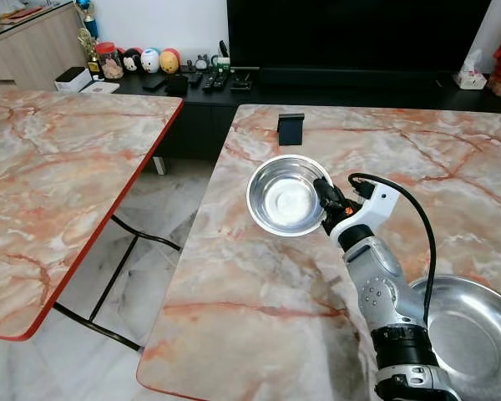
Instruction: Setting the table
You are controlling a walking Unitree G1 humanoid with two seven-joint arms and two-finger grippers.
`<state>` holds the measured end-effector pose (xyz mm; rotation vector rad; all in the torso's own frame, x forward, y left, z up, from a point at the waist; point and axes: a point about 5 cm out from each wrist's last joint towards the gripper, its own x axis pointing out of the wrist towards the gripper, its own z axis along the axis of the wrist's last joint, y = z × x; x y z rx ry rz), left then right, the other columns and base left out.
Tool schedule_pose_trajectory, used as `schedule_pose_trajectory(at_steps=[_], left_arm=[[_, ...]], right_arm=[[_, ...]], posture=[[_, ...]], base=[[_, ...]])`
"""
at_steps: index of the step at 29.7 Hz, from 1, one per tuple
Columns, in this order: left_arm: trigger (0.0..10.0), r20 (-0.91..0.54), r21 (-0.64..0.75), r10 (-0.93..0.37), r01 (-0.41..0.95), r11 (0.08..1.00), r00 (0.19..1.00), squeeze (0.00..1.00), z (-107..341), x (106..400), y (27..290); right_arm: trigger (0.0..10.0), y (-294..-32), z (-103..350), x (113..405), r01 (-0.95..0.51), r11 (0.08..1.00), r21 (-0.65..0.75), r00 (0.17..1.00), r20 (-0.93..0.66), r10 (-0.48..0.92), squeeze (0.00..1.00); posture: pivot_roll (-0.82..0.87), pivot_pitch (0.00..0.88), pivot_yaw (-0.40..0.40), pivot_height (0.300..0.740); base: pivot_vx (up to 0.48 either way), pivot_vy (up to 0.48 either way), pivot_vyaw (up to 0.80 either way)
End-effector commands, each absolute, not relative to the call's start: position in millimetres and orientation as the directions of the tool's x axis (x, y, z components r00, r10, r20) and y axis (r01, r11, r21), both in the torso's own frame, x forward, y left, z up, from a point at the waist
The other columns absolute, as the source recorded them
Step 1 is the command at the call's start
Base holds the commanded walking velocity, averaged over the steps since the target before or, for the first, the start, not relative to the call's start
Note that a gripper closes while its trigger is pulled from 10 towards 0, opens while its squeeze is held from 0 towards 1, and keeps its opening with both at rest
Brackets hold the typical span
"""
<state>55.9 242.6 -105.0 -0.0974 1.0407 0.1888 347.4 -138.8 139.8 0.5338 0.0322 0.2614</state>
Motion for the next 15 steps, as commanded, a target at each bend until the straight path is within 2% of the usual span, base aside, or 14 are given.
schedule_pose_trajectory(at_steps=[1,3,9,15], left_arm=[[10.0,-0.873,0.01,0.113,-0.215,0.977,0.475,0.0,-105.6,50.6,244.5],[10.0,-0.873,0.009,0.113,-0.214,0.977,0.475,0.0,-105.6,50.6,244.4],[10.0,-0.872,0.015,0.107,-0.192,0.981,0.478,0.0,-105.4,51.5,244.2],[10.0,-0.87,0.01,0.1,-0.187,0.982,0.482,0.0,-105.2,51.7,244.0]], right_arm=[[10.0,-138.4,147.6,349.6,-0.251,0.839,0.483,0.966,0.07,0.248,0.0],[10.0,-138.8,147.9,349.7,-0.249,0.842,0.479,0.967,0.072,0.245,0.0],[10.0,-142.1,151.1,351.4,-0.232,0.84,0.491,0.972,0.094,0.214,0.0],[10.0,-141.3,152.1,351.9,-0.237,0.84,0.487,0.971,0.101,0.216,0.0]], posture=[[-0.11,0.0,0.046,0.74],[-0.11,0.0,0.046,0.74],[-0.11,0.0,0.047,0.74],[-0.11,0.0,0.047,0.74]], base=[[0.0,0.0,-0.7],[0.0,0.0,-0.7],[0.0,0.0,0.0],[0.0,-0.397,0.0]])
